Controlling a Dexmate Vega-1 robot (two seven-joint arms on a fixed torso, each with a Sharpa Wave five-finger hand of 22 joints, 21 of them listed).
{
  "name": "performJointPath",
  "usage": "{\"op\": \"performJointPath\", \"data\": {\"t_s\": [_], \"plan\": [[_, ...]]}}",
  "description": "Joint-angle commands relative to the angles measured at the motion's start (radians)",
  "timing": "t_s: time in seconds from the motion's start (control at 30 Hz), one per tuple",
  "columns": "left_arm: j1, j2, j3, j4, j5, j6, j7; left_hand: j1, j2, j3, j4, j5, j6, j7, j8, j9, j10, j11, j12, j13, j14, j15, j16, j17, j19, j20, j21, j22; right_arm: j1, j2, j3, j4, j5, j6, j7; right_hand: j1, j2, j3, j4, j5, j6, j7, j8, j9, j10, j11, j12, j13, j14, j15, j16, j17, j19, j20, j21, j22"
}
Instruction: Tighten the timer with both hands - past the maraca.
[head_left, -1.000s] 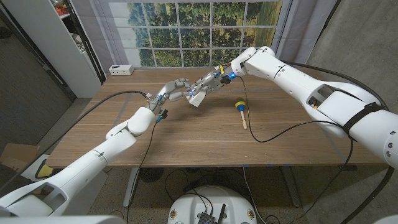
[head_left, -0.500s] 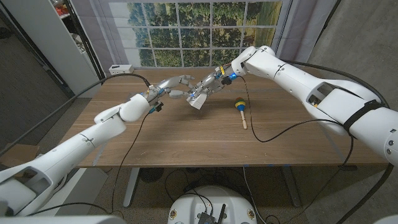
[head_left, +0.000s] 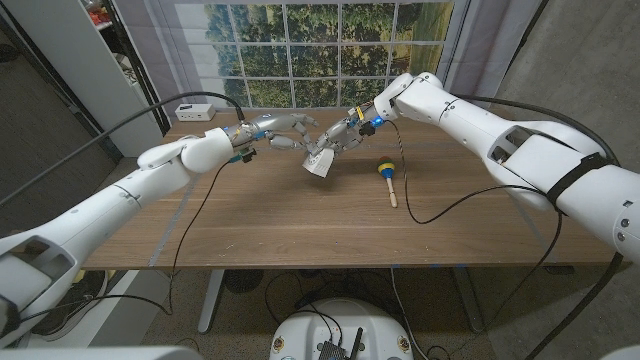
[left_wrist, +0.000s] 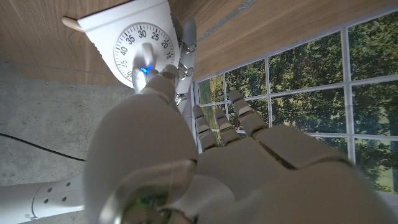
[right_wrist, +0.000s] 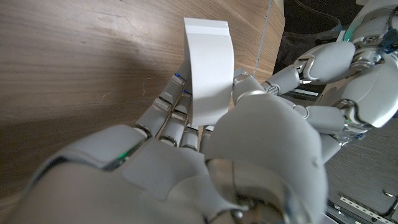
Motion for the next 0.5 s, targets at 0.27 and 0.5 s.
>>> {"op": "performJointPath", "data": {"t_s": [0.27, 0.5], "plan": [[-0.02, -0.01, -0.024, 0.008, 0.063, -0.02, 0.008, 0.007, 0.008, -0.009, 0.015, 0.011, -0.034, 0.013, -0.021, 0.0, 0.032, 0.019, 0.016, -0.001, 0.029, -0.022, 0.013, 0.008, 0.023, -0.009, 0.018, 0.008, 0.031, 0.065, 0.016, 0.168, -0.026, 0.063, 0.062, -0.004, 0.012, 0.0, -0.003, -0.015, 0.006, 0.013, 0.001, 0.0, 0.005, 0.005, -0.003, 0.003, 0.0, -0.152, -0.002, 0.0, 0.0, -0.088, -0.005, 0.001], [0.065, 0.001, -0.075, -0.054, -0.01, 0.079, 0.04, 0.017, 0.033, 0.0, 0.02, 0.002, -0.077, 0.022, -0.036, 0.009, 0.045, 0.05, 0.022, 0.0, 0.049, -0.022, 0.019, 0.009, 0.031, -0.006, 0.025, 0.011, 0.011, 0.039, 0.027, 0.115, -0.032, 0.056, 0.038, 0.081, 0.044, 0.049, -0.065, -0.02, 0.018, 0.002, 0.003, -0.002, 0.024, -0.014, -0.008, 0.004, 0.02, -0.175, 0.003, 0.0, 0.015, -0.113, 0.0, 0.001]]}}
